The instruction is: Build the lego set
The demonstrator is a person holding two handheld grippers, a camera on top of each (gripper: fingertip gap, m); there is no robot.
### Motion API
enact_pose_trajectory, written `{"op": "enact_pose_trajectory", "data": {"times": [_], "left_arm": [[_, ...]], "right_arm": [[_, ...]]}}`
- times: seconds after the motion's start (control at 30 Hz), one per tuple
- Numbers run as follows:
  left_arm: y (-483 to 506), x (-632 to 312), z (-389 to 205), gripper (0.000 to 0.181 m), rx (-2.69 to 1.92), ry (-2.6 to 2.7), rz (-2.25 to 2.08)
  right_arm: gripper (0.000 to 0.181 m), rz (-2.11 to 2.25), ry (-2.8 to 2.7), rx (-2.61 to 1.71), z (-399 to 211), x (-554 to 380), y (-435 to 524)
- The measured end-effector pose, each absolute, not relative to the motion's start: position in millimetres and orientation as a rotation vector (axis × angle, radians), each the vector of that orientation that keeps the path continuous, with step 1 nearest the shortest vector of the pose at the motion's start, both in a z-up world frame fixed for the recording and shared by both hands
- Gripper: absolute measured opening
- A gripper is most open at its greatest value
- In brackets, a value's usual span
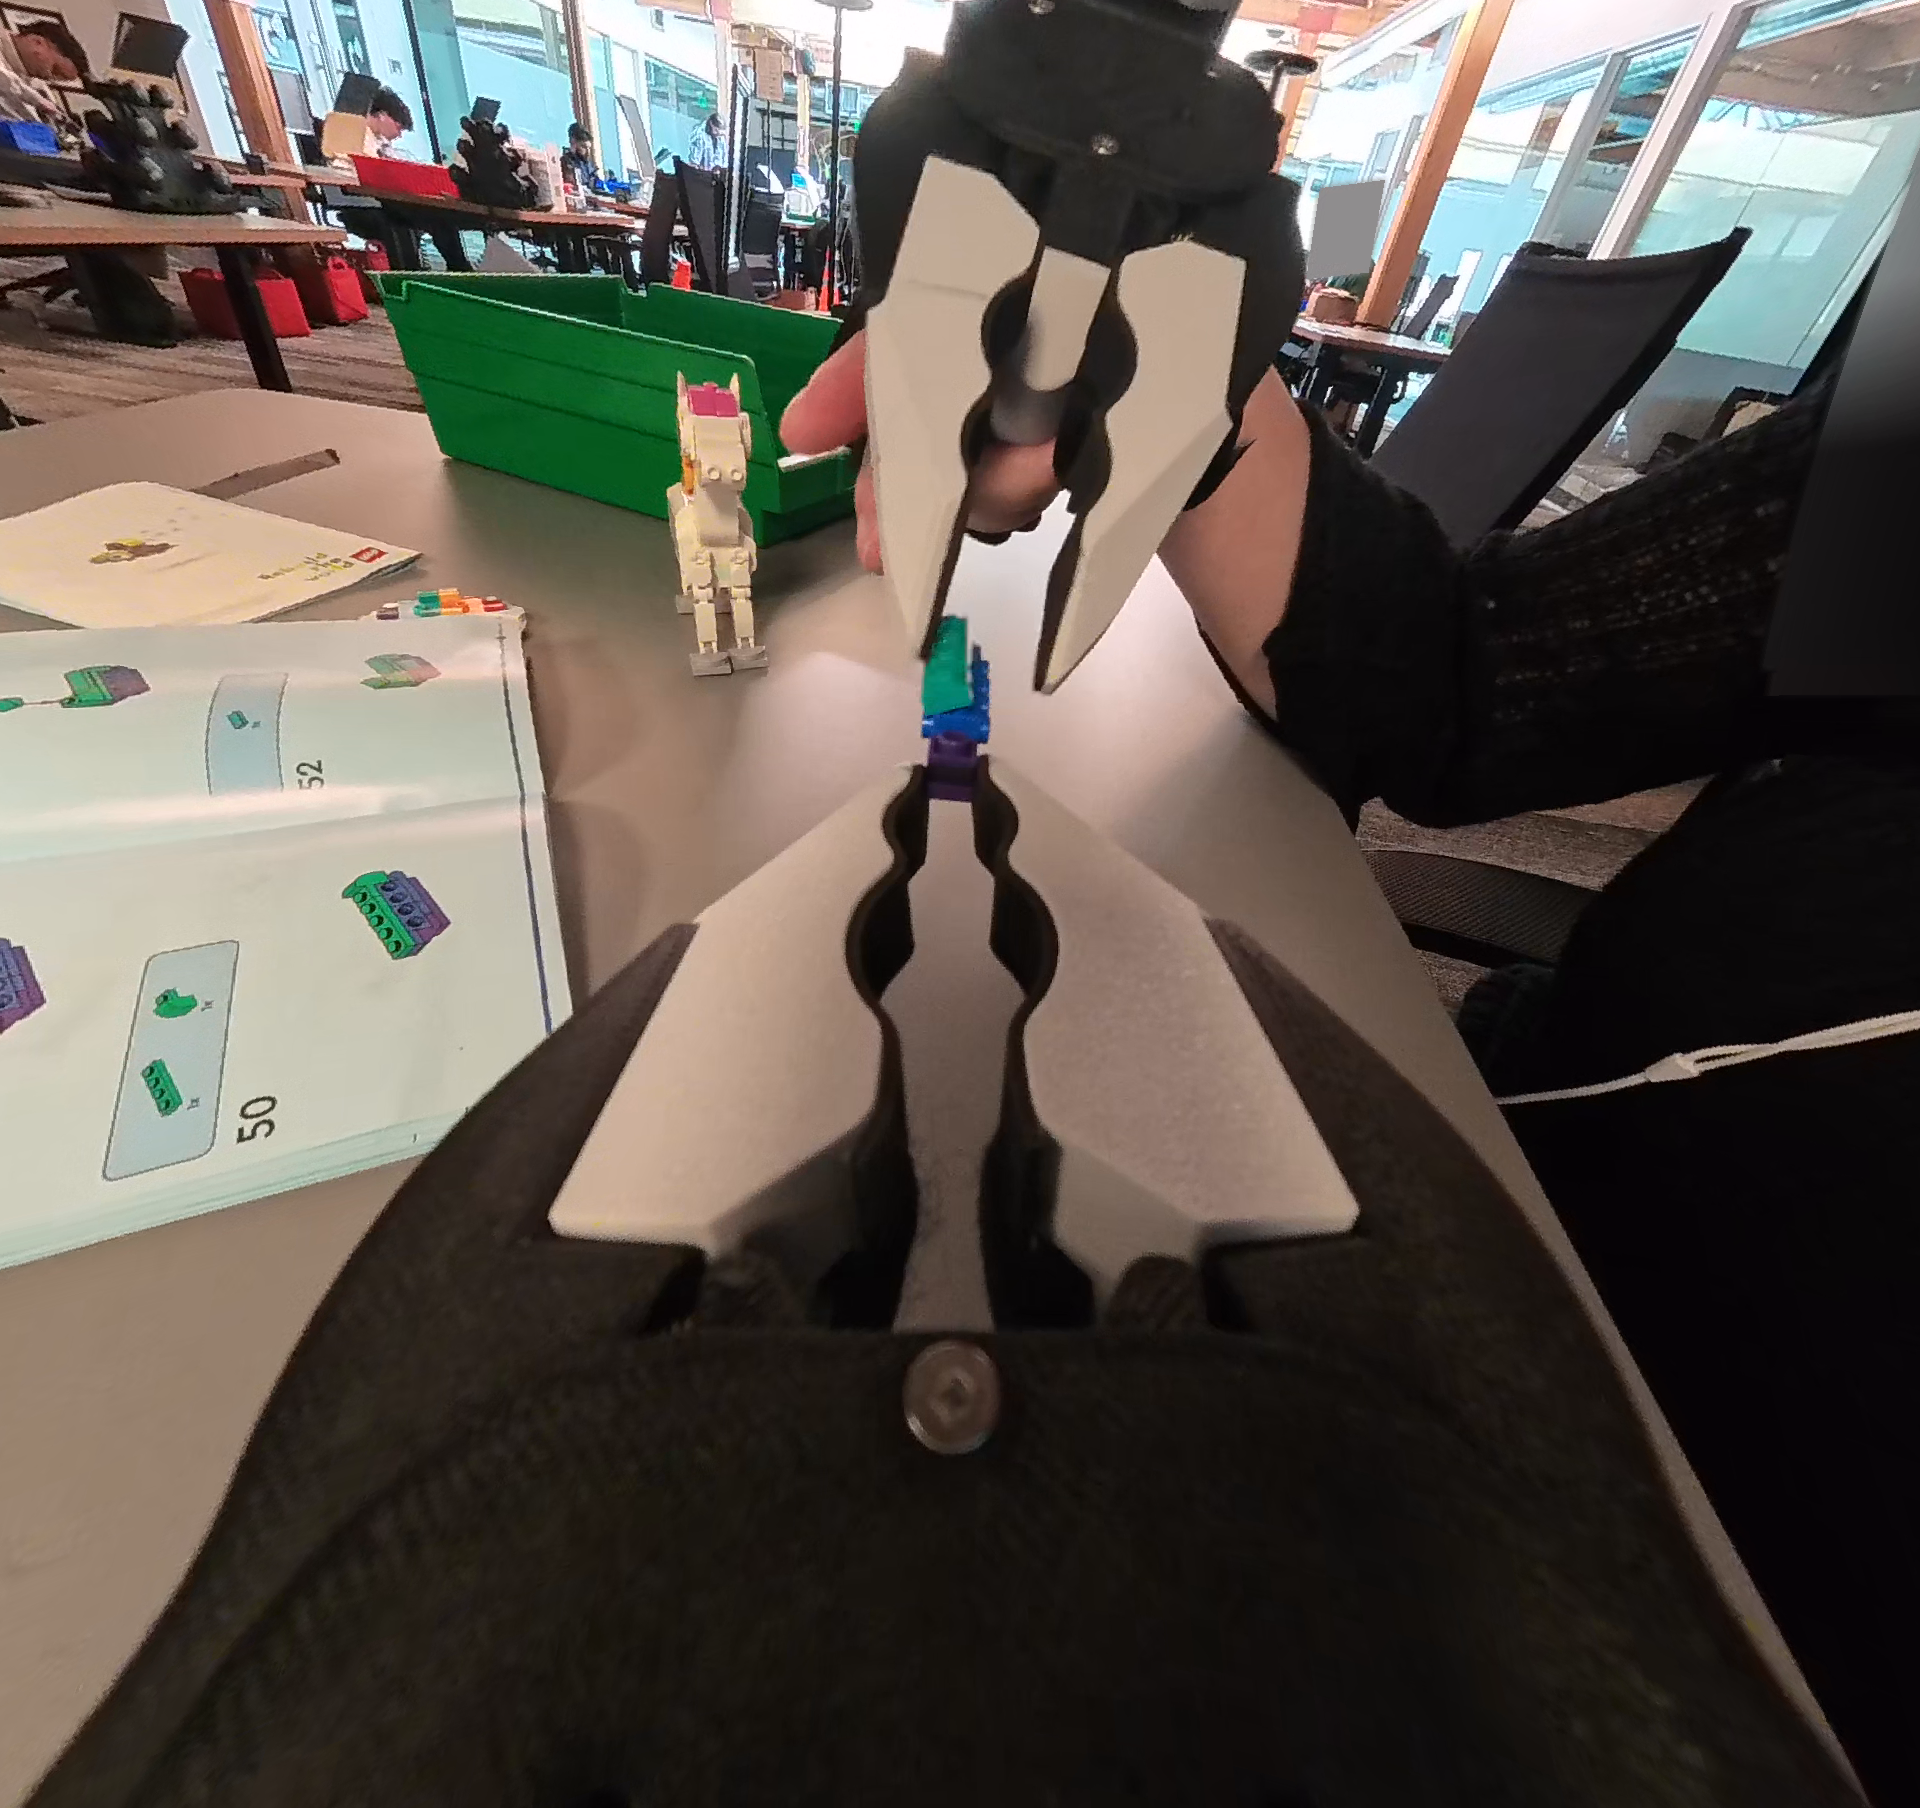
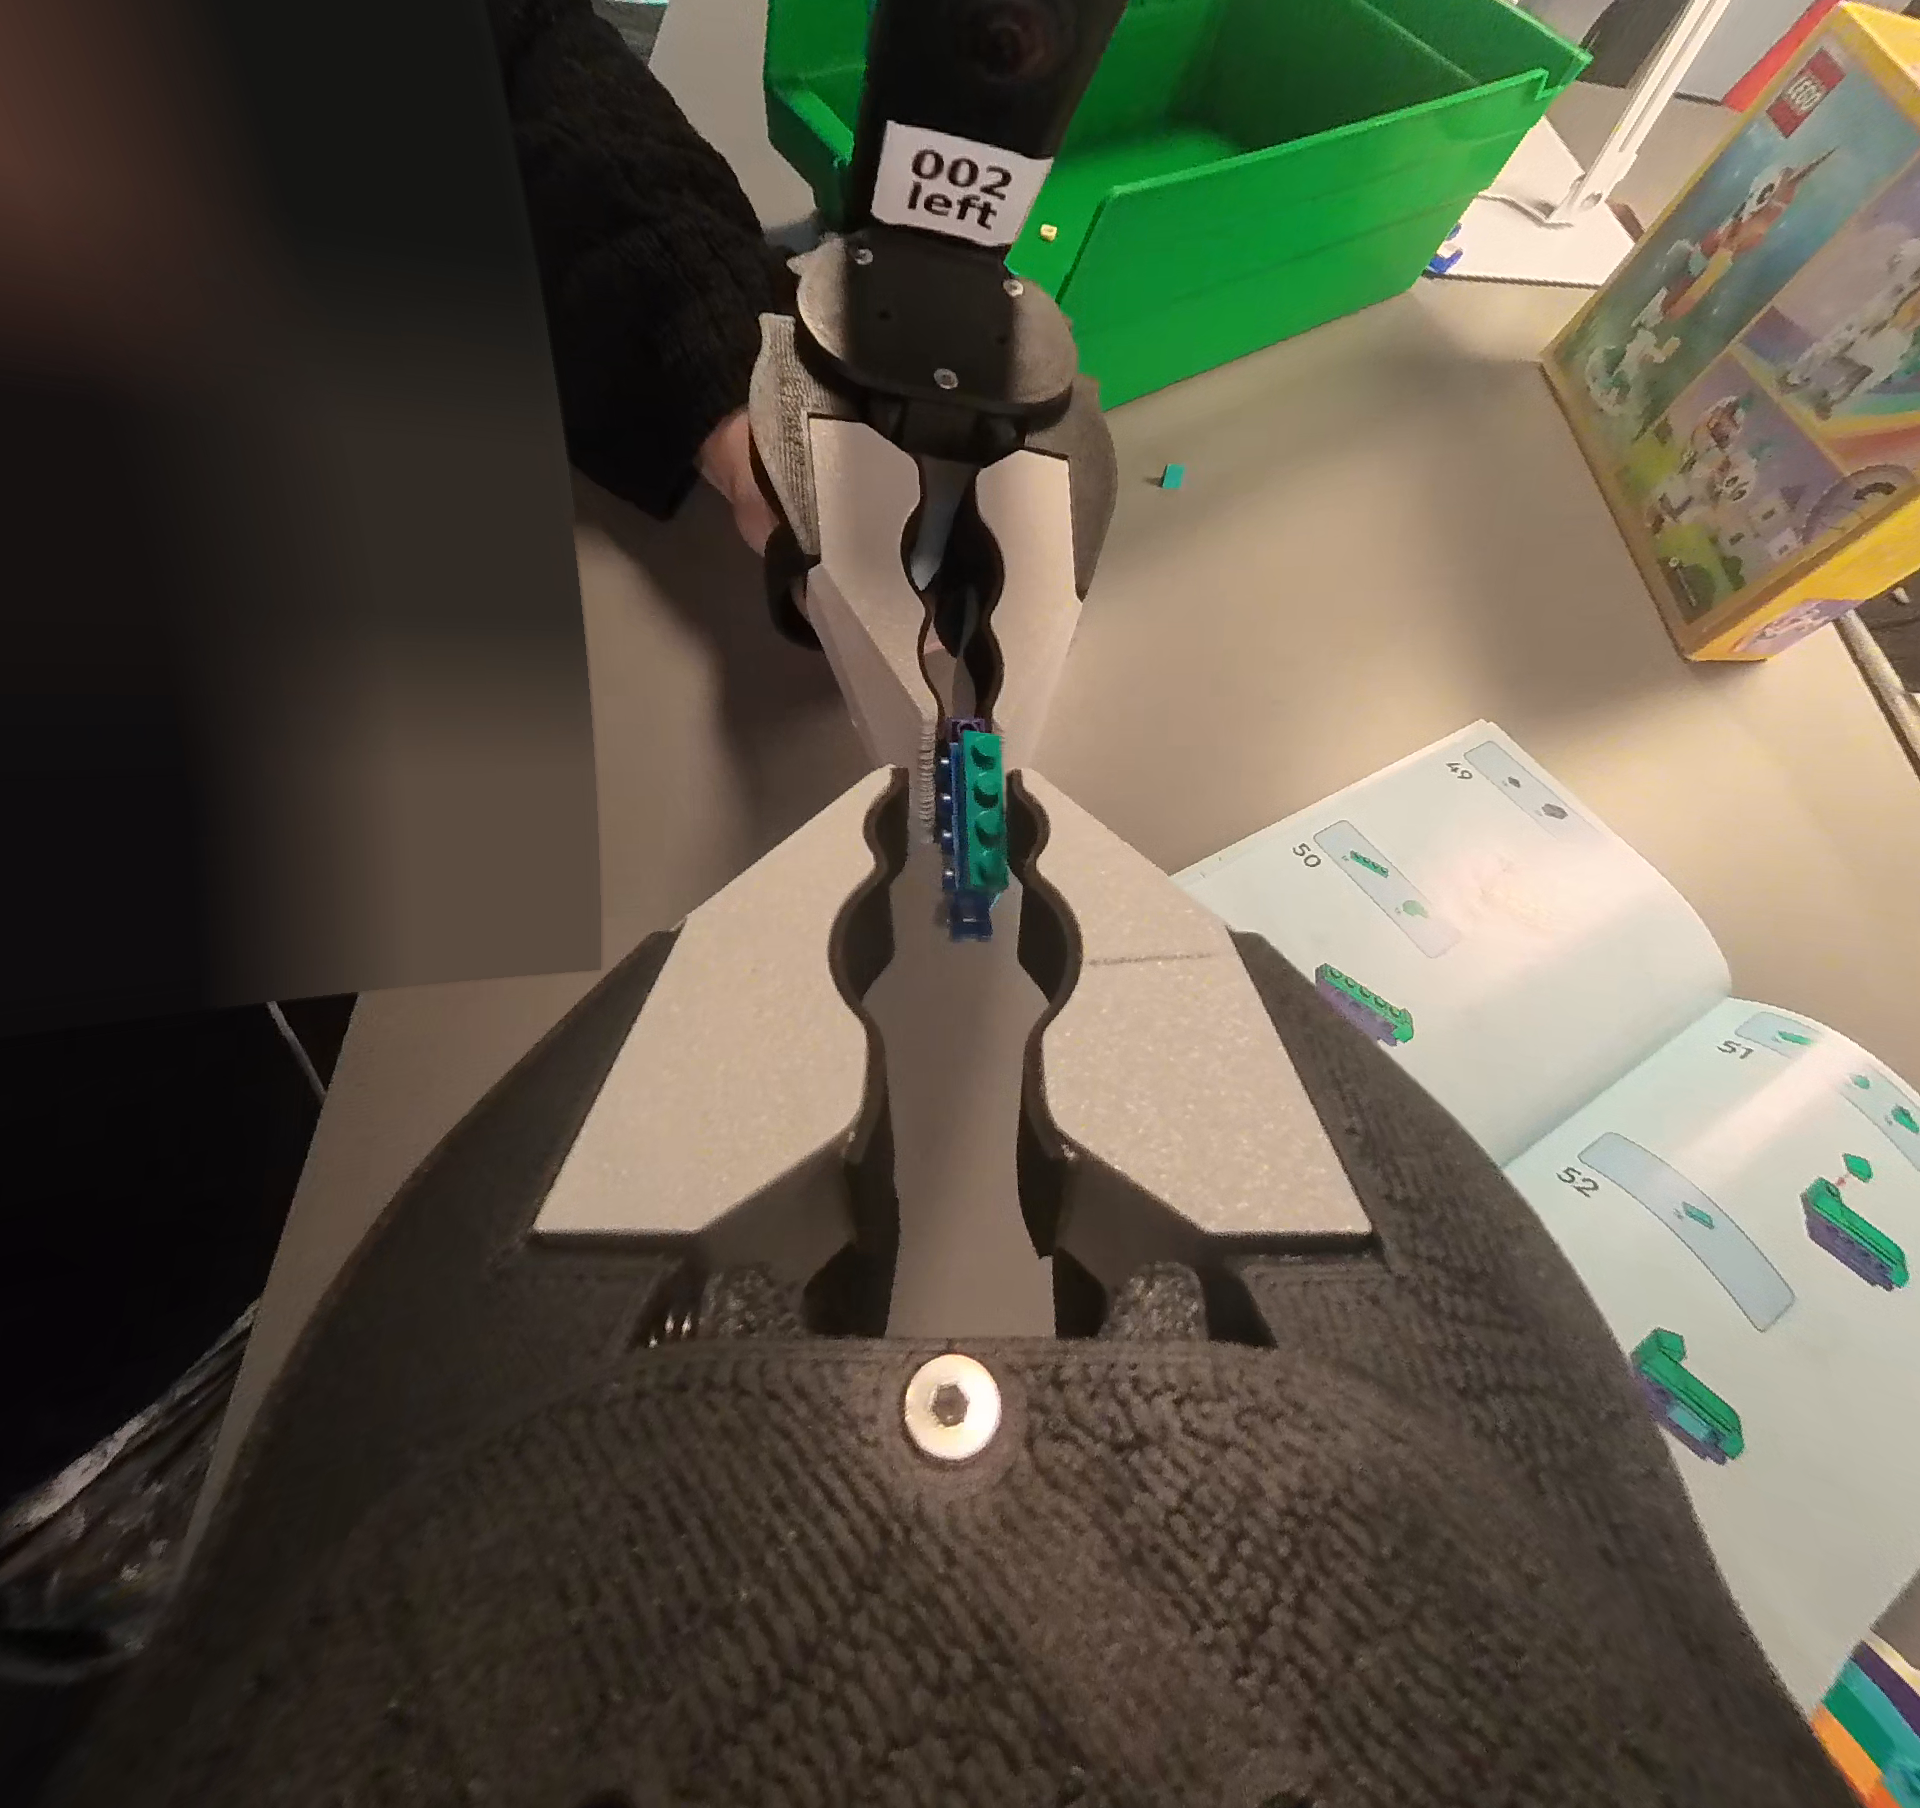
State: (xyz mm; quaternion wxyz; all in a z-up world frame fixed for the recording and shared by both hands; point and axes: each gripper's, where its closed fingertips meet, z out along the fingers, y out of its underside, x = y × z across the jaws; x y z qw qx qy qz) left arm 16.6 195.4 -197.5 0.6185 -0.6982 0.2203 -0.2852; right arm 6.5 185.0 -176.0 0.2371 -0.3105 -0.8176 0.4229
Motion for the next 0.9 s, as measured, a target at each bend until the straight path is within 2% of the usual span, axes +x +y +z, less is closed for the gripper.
{"op": "enact_pose_trajectory", "data": {"times": [0.03,0.27,0.4,0.5,0.63,0.73,0.87,0.9], "left_arm": [[195,17,-198,0.007,-1.606,0.507,-0.656],[196,16,-197,0.007,-1.604,0.504,-0.655],[197,12,-196,0.007,-1.603,0.482,-0.656],[198,9,-196,0.007,-1.603,0.456,-0.667],[199,7,-195,0.007,-1.604,0.441,-0.676],[199,8,-195,0.007,-1.604,0.442,-0.675],[199,7,-195,0.007,-1.602,0.435,-0.677],[200,6,-195,0.007,-1.607,0.428,-0.68]], "right_arm": [[0.016,1.157,-2.242,-0.849,-176,7,185],[0.019,1.14,-2.211,-0.824,-173,7,188],[0.047,1.042,-2.09,-0.647,-161,7,186],[0.068,0.703,-1.944,-0.414,-165,0,190],[0.068,0.205,-1.794,-0.198,-183,-13,199],[0.056,0.046,-1.707,-0.11,-188,-19,200],[0.03,-0.026,-1.643,-0.047,-186,-22,198],[0.03,-0.038,-1.637,-0.048,-187,-22,199]]}}
